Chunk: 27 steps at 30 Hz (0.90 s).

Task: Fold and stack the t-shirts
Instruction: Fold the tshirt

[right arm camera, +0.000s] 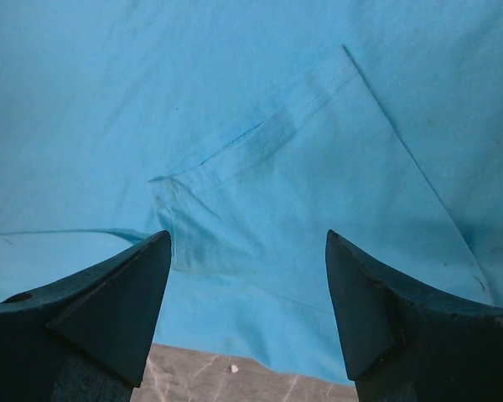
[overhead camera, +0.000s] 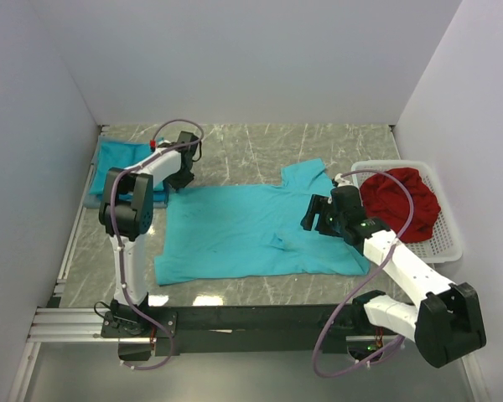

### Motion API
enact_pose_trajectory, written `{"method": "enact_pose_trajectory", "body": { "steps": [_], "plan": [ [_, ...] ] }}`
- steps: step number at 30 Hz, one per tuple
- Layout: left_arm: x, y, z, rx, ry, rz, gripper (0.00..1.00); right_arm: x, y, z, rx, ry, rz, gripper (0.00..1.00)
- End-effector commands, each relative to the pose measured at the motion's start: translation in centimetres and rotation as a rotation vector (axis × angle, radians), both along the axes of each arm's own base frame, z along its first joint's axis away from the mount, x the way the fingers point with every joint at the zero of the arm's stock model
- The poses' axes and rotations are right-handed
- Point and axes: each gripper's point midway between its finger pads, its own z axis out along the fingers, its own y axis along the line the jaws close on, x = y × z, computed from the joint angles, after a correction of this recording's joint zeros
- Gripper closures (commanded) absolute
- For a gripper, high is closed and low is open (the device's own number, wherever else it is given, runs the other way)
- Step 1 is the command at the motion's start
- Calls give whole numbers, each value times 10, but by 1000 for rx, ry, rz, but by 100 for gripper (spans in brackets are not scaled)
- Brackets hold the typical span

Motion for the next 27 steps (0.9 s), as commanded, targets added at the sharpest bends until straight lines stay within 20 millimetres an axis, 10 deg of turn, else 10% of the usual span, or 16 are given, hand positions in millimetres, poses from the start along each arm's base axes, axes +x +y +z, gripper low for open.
{"method": "enact_pose_trajectory", "body": {
  "steps": [1,14,27],
  "plan": [
    [-22,-1,-11,-12,41,3,63,13,-2,12,-7,-50,-15,19],
    [-39,-7,-1,-39,-20,-38,99,42,-8,30,-31,-56,-103,19],
    [-17,-19,37,-83,-178,-145,99,162,-11,62,-133,-63,-210,19]
  ]
}}
